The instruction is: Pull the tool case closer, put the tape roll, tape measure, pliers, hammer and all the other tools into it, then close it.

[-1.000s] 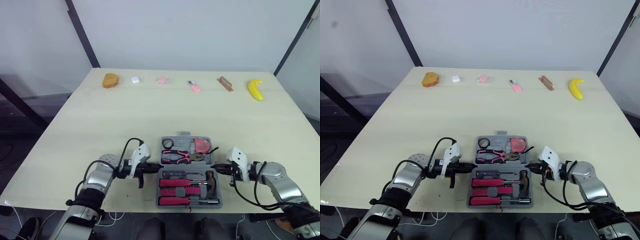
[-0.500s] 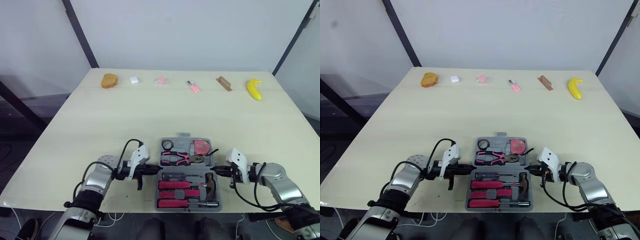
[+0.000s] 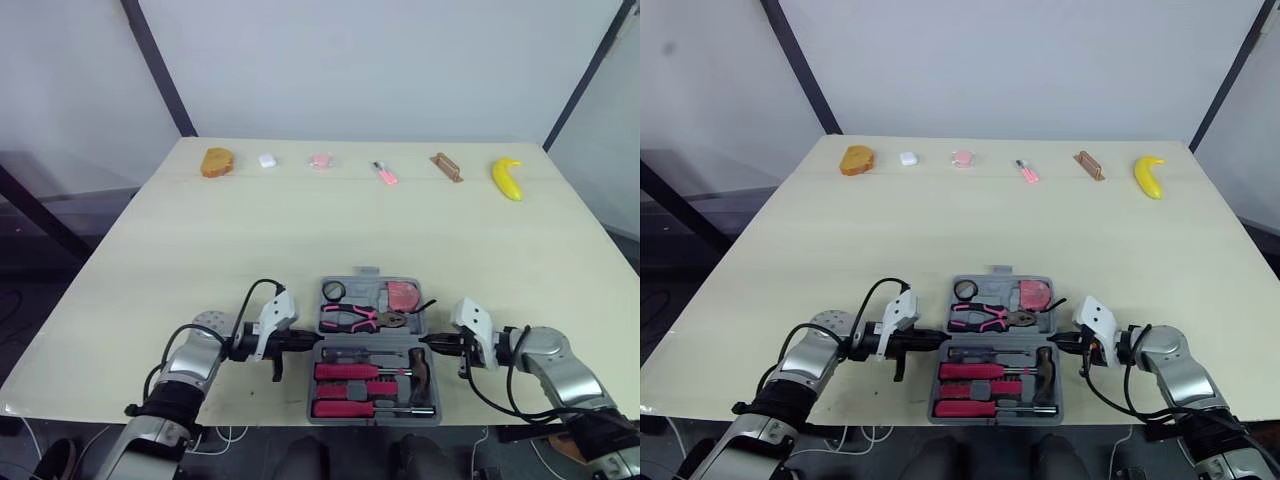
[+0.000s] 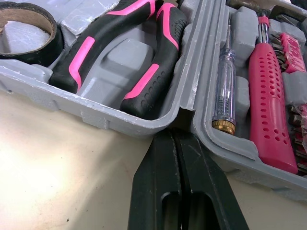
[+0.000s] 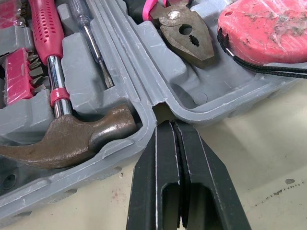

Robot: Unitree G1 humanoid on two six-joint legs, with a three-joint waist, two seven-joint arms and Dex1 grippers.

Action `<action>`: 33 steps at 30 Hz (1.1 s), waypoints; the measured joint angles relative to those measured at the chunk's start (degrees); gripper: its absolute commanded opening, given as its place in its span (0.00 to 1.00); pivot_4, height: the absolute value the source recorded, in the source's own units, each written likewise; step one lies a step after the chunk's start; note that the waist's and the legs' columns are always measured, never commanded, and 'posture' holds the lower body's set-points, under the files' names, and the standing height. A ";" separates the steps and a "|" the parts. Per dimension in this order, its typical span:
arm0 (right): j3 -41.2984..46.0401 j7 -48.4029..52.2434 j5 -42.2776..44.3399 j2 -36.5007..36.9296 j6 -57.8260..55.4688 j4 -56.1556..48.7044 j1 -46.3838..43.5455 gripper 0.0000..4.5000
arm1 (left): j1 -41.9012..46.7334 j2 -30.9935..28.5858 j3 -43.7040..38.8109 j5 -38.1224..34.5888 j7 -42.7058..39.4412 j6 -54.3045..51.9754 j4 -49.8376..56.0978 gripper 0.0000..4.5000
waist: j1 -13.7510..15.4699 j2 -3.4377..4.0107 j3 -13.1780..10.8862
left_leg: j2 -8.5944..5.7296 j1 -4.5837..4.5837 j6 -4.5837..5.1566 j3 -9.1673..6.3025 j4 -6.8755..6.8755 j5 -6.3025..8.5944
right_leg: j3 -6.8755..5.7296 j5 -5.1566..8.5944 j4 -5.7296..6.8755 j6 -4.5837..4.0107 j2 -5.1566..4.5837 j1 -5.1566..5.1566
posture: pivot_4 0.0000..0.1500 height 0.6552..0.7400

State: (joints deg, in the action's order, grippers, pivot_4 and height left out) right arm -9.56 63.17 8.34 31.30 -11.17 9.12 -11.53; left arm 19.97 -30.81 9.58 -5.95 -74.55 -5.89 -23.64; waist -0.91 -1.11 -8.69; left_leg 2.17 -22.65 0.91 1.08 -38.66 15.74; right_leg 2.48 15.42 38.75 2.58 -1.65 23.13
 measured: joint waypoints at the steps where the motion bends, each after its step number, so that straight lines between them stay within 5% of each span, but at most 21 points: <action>1: -0.03 0.00 -0.01 -0.06 0.04 0.00 0.00 0.00 | -0.05 -0.12 0.00 -0.11 0.00 -0.01 0.01 0.01 | -0.02 0.00 0.00 | 0.01 0.00 0.00 0.00 0.00 0.00 | 0.00 0.00 0.00 0.00 0.01 0.00 | 1.00 1.00; 16: 4.37 -2.20 2.08 1.56 1.46 1.42 1.47 0.00 | -4.39 -1.81 -2.65 -2.76 3.92 2.50 2.16 0.01 | -0.10 0.00 -0.01 | 0.03 0.02 0.00 -0.10 0.00 0.00 | 0.05 0.00 0.05 0.00 0.00 0.01 | 1.00 1.00; 19: 5.89 -2.04 4.07 1.72 -0.36 1.55 1.23 0.16 | -6.92 -2.90 -4.05 -4.04 4.67 2.06 5.79 0.00 | 0.05 0.01 -0.03 | 0.03 0.01 0.00 -0.14 0.00 0.00 | 0.06 0.00 0.07 0.00 -0.03 0.01 | 1.00 1.00; 27: 9.60 -3.30 13.24 -2.25 -17.34 5.67 -9.21 0.98 | -13.10 -3.95 -4.88 -14.13 1.82 -7.46 23.07 0.00 | 0.04 0.04 -0.08 | 0.02 0.01 0.00 -0.18 0.01 0.00 | 0.04 0.00 0.05 0.00 -0.08 0.01 | 1.00 1.00; 33: 8.81 -4.86 12.79 -2.92 -23.89 15.20 -16.46 0.98 | -15.13 -5.06 -1.57 -16.24 0.57 -12.81 30.00 0.00 | 0.08 0.05 -0.09 | -0.02 -0.02 0.00 -0.13 0.01 0.00 | 0.03 -0.01 0.03 0.00 -0.09 0.01 | 1.00 1.00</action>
State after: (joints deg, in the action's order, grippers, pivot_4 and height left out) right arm -0.75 58.31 21.13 28.38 -35.06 24.32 -27.99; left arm 4.84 -35.87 8.00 -22.19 -73.98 -18.70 6.35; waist -0.83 -1.06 -8.78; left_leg 2.15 -22.67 0.91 0.95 -38.66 15.74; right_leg 2.51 15.41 38.78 2.58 -1.74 23.14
